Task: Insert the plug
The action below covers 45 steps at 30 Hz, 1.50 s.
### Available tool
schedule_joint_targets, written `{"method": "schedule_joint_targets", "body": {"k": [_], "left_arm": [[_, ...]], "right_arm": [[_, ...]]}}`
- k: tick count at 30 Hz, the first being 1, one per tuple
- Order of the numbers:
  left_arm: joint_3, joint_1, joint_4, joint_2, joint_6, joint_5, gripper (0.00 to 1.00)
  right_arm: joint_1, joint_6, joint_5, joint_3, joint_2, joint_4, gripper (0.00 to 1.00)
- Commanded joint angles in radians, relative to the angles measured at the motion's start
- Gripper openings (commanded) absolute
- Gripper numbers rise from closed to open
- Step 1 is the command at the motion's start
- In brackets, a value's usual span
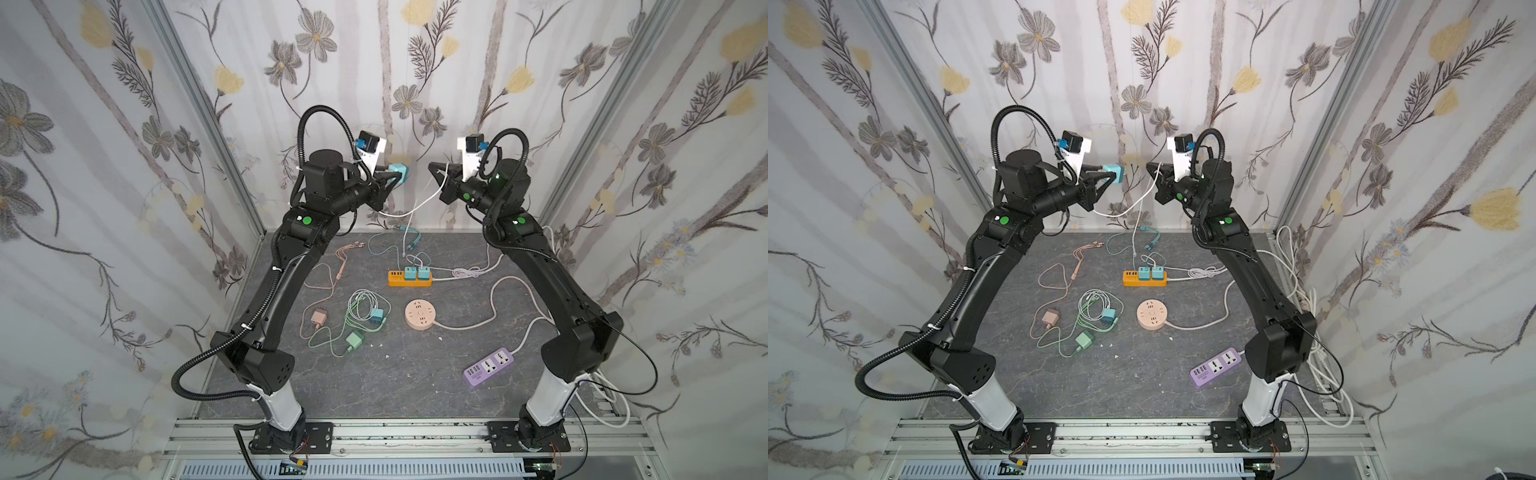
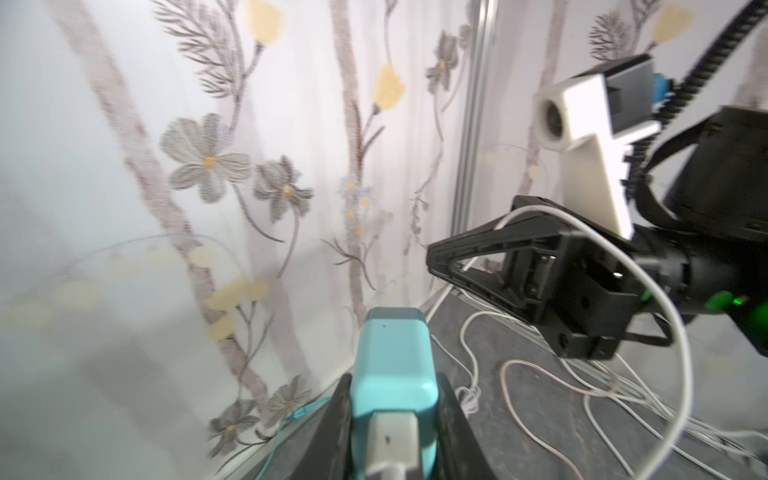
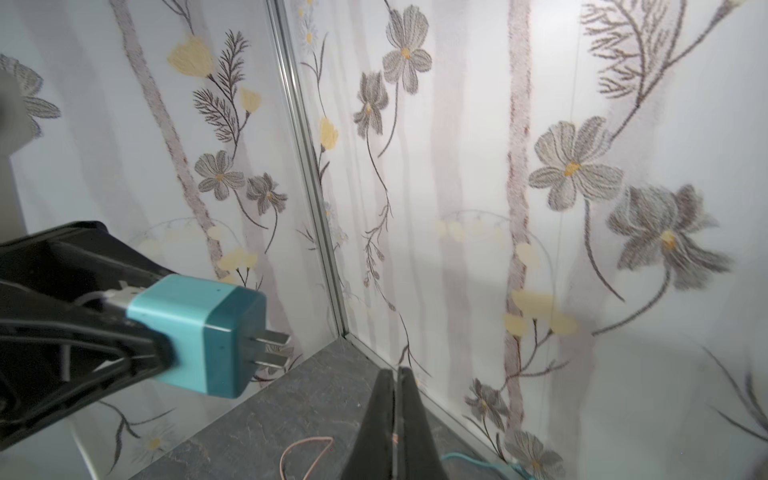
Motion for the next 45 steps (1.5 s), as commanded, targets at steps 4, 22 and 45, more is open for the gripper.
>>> {"method": "schedule_joint_targets", "body": {"k": [4, 22, 45], "left_arm": [[0.131, 0.072, 0.204, 0.149, 0.041, -0.146, 0.0], [0.111, 0.134, 0.035, 0.358, 0.17, -0.309, 0.0], [-0.064, 0.07, -0.397, 0.258, 0.464, 0.239, 0.0]], "right_arm": [[0.057, 0.023, 0.167, 0.395, 0.336, 0.029, 0.0], [0.066, -0.073, 0.021, -0.269, 0.133, -0.138, 0.99], [-0.006, -0.251, 0.033, -0.982, -0.528, -0.22, 0.99]]}}
